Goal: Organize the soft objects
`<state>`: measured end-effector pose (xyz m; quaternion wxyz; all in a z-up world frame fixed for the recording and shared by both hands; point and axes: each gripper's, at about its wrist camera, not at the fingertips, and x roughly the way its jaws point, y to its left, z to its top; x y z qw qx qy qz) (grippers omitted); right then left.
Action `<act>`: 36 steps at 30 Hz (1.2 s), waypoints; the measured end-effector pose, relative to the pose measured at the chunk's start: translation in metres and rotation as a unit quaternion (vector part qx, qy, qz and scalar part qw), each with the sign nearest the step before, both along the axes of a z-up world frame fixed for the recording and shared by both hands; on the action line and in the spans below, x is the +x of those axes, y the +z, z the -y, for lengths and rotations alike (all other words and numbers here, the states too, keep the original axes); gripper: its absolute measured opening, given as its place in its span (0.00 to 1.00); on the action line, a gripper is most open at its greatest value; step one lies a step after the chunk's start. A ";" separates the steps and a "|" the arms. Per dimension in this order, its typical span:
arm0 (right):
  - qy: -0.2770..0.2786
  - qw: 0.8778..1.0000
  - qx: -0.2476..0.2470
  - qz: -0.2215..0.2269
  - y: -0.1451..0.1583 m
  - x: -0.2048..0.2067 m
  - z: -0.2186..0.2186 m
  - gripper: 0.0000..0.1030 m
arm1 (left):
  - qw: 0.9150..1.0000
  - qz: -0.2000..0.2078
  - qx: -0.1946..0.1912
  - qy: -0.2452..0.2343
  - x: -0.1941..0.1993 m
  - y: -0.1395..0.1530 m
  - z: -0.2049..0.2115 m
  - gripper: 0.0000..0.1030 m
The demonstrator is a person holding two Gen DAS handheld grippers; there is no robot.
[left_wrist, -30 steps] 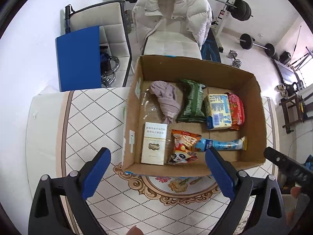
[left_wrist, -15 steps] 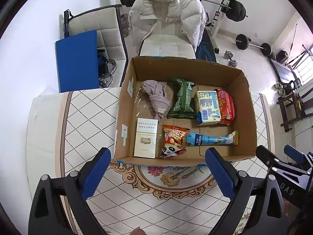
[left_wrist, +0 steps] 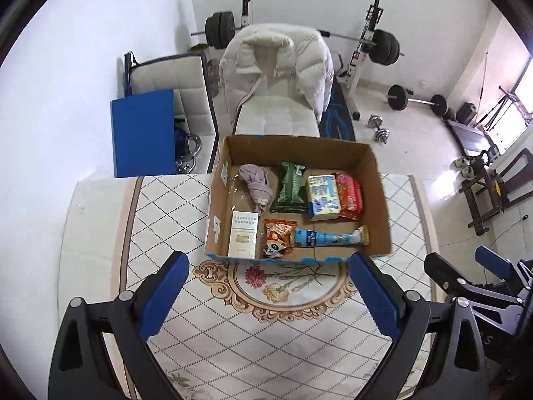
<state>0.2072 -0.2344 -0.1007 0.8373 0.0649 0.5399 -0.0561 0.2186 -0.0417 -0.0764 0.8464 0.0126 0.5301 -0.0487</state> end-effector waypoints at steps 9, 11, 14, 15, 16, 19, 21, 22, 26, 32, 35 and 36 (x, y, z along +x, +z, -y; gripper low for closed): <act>0.011 0.998 -0.007 0.055 0.079 -0.078 -0.006 0.95 | 1.000 0.028 0.008 -0.005 -0.056 0.044 -0.004 0.96; 0.015 0.998 -0.009 0.061 0.092 -0.092 -0.008 0.95 | 0.999 0.033 0.007 -0.003 -0.068 0.053 -0.007 0.96; 0.021 0.997 -0.014 0.068 0.106 -0.111 -0.012 0.95 | 0.999 0.030 0.002 -0.010 -0.080 0.062 -0.008 0.96; 0.022 0.997 -0.018 0.068 0.110 -0.118 -0.014 0.96 | 1.000 0.030 0.000 -0.009 -0.084 0.065 -0.009 0.96; 0.023 0.997 -0.020 0.068 0.113 -0.123 -0.015 0.96 | 0.999 0.031 -0.001 -0.008 -0.088 0.068 -0.010 0.96; 0.032 0.997 -0.030 0.066 0.120 -0.138 -0.021 0.95 | 0.999 0.038 -0.003 -0.015 -0.101 0.077 -0.009 0.96; 0.033 0.997 -0.030 0.063 0.122 -0.145 -0.023 0.95 | 0.999 0.043 0.000 -0.021 -0.109 0.082 -0.007 0.96; 0.034 0.997 -0.029 0.062 0.124 -0.148 -0.023 0.95 | 0.999 0.044 0.000 -0.022 -0.112 0.084 -0.007 0.96; 0.031 0.997 -0.033 0.069 0.130 -0.156 -0.024 0.95 | 0.998 0.052 -0.007 -0.019 -0.120 0.090 -0.011 0.96; 0.016 0.995 -0.043 0.093 0.145 -0.160 -0.026 0.96 | 0.998 0.069 -0.004 -0.011 -0.124 0.098 -0.016 0.96; 0.012 0.994 -0.048 0.100 0.149 -0.156 -0.026 0.96 | 0.997 0.077 0.000 -0.003 -0.121 0.098 -0.018 0.96; 0.011 0.994 -0.050 0.101 0.150 -0.155 -0.026 0.96 | 0.997 0.080 0.001 -0.002 -0.121 0.098 -0.019 0.96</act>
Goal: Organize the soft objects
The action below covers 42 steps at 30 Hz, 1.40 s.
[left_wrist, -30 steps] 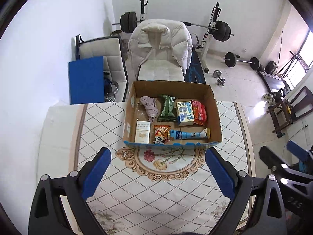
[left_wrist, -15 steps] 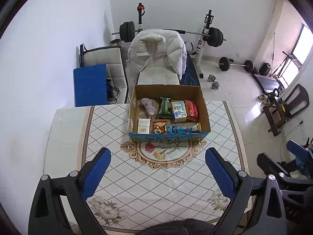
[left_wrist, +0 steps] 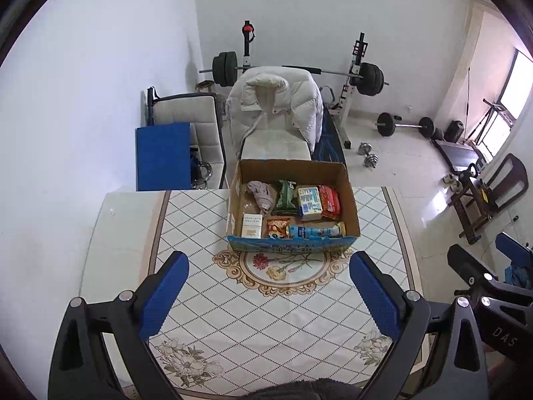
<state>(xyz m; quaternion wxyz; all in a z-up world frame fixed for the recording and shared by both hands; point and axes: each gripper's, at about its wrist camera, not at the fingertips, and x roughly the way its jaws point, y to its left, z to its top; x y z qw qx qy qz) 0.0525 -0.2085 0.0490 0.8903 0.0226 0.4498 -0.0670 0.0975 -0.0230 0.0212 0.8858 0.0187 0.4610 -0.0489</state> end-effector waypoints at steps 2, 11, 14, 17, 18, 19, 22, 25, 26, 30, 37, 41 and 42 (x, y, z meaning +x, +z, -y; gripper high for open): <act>0.000 1.000 0.000 0.001 0.001 0.002 -0.001 0.96 | 1.000 0.003 0.004 0.004 0.002 -0.001 -0.001 0.96; -0.010 1.000 -0.005 0.003 0.001 0.018 0.002 0.96 | 1.000 0.005 -0.004 0.012 0.008 -0.003 -0.005 0.96; -0.013 1.000 -0.005 0.003 0.001 0.020 0.004 0.96 | 1.000 0.003 -0.006 0.011 0.009 -0.003 -0.006 0.96; -0.013 1.000 -0.007 0.004 0.001 0.022 0.005 0.96 | 1.000 0.002 -0.004 0.010 0.010 -0.003 -0.006 0.96; -0.014 1.000 -0.007 0.005 0.000 0.023 0.005 0.96 | 1.000 0.002 -0.003 0.010 0.010 -0.003 -0.006 0.96; -0.013 1.000 -0.008 0.006 0.000 0.023 0.004 0.96 | 1.000 0.002 -0.003 0.011 0.011 -0.003 -0.006 0.96; -0.013 1.000 -0.008 0.006 -0.001 0.024 0.005 0.96 | 1.000 0.003 -0.005 0.012 0.010 -0.003 -0.006 0.96; -0.015 1.000 -0.008 0.006 -0.003 0.023 0.004 0.96 | 1.000 0.003 -0.004 0.011 0.010 -0.003 -0.007 0.96; -0.016 1.000 -0.009 0.006 -0.003 0.023 0.004 0.96 | 1.000 0.001 -0.005 0.010 0.010 -0.004 -0.007 0.96; -0.017 1.000 -0.011 0.007 -0.005 0.023 0.002 0.96 | 1.000 0.002 -0.004 0.011 0.010 -0.003 -0.007 0.96; -0.023 0.999 -0.019 0.015 -0.005 0.023 0.001 0.96 | 1.000 0.003 -0.004 0.010 0.011 -0.002 -0.008 0.96; -0.026 0.999 -0.020 0.018 -0.005 0.020 0.001 0.96 | 1.000 0.006 -0.004 0.011 0.010 0.001 -0.007 0.96; -0.027 0.999 -0.020 0.019 -0.005 0.019 0.002 0.96 | 1.000 0.006 -0.005 0.011 0.010 0.001 -0.007 0.96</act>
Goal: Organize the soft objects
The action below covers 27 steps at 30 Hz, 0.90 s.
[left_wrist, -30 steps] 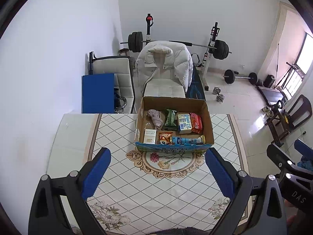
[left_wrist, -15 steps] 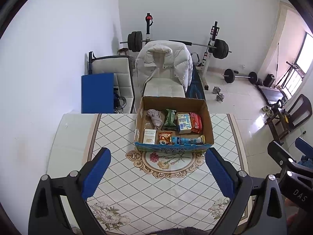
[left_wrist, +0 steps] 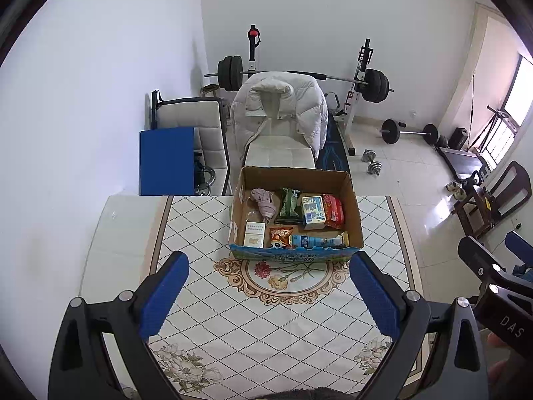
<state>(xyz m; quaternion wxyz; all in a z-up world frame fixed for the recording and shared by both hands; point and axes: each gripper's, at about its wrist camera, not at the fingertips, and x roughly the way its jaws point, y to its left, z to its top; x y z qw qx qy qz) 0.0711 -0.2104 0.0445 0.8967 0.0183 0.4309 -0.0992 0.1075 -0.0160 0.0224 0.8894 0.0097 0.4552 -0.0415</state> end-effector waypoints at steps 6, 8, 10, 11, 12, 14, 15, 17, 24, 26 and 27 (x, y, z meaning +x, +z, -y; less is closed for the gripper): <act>0.001 1.000 -0.002 0.001 0.001 0.000 0.001 0.96 | 1.000 0.002 0.000 0.000 0.000 0.002 0.002 0.96; 0.001 1.000 -0.002 0.001 0.001 -0.001 0.001 0.96 | 1.000 0.002 0.000 -0.001 -0.001 0.002 0.002 0.96; 0.000 1.000 -0.003 0.001 0.001 -0.001 0.001 0.96 | 1.000 0.003 0.000 0.000 0.000 0.003 0.003 0.96; -0.001 1.000 -0.003 0.001 0.001 -0.001 0.001 0.96 | 1.000 0.002 0.001 -0.001 -0.001 0.002 0.003 0.96; -0.002 1.000 -0.003 0.001 0.002 -0.001 0.002 0.96 | 1.000 0.002 0.001 -0.001 0.000 0.002 0.003 0.96; -0.002 1.000 -0.003 0.001 0.002 -0.001 0.002 0.96 | 1.000 0.002 0.000 0.000 -0.001 0.002 0.003 0.96; -0.002 1.000 -0.003 0.001 0.003 -0.001 0.002 0.96 | 1.000 0.002 0.001 0.000 -0.001 0.003 0.003 0.96; -0.002 1.000 -0.004 0.001 0.003 -0.001 0.003 0.96 | 1.000 0.002 0.000 0.000 -0.001 0.002 0.003 0.96; -0.003 1.000 -0.001 0.001 0.004 -0.001 0.003 0.96 | 1.000 0.001 0.001 0.000 -0.001 0.002 0.004 0.96; -0.004 1.000 -0.002 0.002 0.004 -0.002 0.003 0.96 | 1.000 0.001 0.002 -0.001 0.000 0.003 0.004 0.96; -0.005 1.000 -0.003 0.003 0.005 -0.002 0.003 0.96 | 1.000 0.001 0.003 -0.002 0.000 0.004 0.005 0.96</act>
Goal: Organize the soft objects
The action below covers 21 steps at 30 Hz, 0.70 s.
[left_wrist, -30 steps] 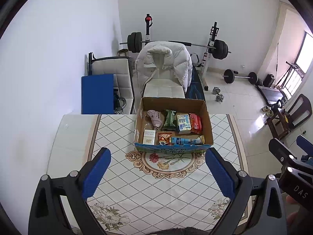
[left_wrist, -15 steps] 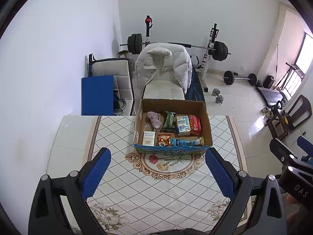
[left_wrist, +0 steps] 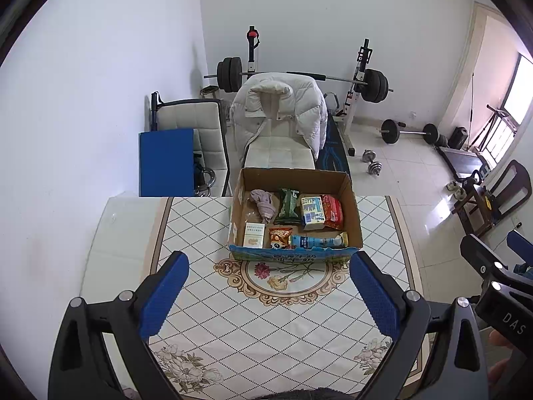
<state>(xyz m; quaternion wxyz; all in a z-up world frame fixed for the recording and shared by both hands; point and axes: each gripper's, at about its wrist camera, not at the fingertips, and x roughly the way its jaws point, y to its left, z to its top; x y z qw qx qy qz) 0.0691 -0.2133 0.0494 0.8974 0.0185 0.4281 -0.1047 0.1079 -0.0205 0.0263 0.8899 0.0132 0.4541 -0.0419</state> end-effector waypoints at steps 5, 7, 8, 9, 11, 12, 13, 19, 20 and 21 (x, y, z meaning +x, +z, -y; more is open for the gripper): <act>-0.002 1.000 0.001 0.003 0.002 -0.001 0.001 0.96 | 1.000 0.003 0.007 0.000 0.000 0.001 0.002 0.96; -0.001 1.000 0.000 0.003 0.003 -0.001 0.001 0.96 | 1.000 0.008 0.009 0.002 0.001 0.002 0.001 0.96; -0.001 1.000 0.000 0.003 0.003 -0.001 0.001 0.96 | 1.000 0.009 0.007 0.000 0.000 0.001 0.001 0.98; -0.001 1.000 0.000 0.002 0.003 -0.001 0.001 0.96 | 1.000 0.008 0.006 0.000 0.001 0.001 0.001 1.00; -0.002 1.000 0.000 0.002 0.003 -0.001 0.001 0.96 | 1.000 0.007 0.006 0.003 0.001 0.001 0.000 1.00; -0.003 1.000 -0.001 0.002 0.003 -0.001 0.001 0.96 | 1.000 0.007 0.006 0.002 0.001 0.001 0.000 1.00; -0.002 1.000 0.001 0.001 0.003 -0.001 0.001 0.96 | 1.000 0.005 0.004 0.001 0.002 0.000 0.000 1.00; -0.003 1.000 0.001 0.002 0.003 0.000 0.002 0.96 | 1.000 0.002 0.004 0.004 0.001 -0.001 -0.001 1.00; -0.003 1.000 0.001 0.002 0.003 0.000 0.002 0.96 | 1.000 0.003 0.005 0.003 -0.001 -0.002 0.001 1.00; -0.002 1.000 0.001 0.002 0.003 0.000 0.002 0.96 | 1.000 0.003 0.006 0.002 -0.001 -0.003 0.002 1.00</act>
